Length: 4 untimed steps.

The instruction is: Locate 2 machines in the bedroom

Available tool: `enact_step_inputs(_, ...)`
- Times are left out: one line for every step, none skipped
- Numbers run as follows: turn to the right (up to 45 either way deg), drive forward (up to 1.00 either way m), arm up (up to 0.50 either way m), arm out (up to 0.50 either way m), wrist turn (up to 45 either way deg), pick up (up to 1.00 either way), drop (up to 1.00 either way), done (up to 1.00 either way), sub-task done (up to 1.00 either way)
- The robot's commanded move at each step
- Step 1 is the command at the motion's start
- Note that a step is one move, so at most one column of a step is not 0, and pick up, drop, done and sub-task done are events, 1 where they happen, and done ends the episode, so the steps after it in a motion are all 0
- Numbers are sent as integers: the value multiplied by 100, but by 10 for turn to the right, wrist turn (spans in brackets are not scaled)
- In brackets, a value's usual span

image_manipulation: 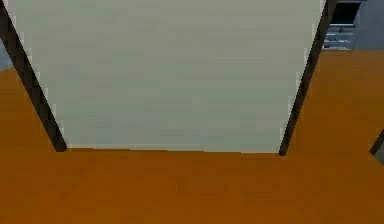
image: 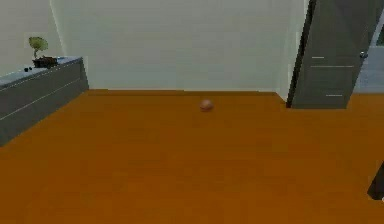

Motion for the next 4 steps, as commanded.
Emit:
enact_step_inputs(-30,0,0,0,0,0,0,0,0)
enact_step_inputs(0,80,0,0,0,0,0,0,0)
enact_step_inputs(-330,0,0,0,0,0,0,0,0)
enact_step_inputs(0,100,0,0,0,0,0,0,0)
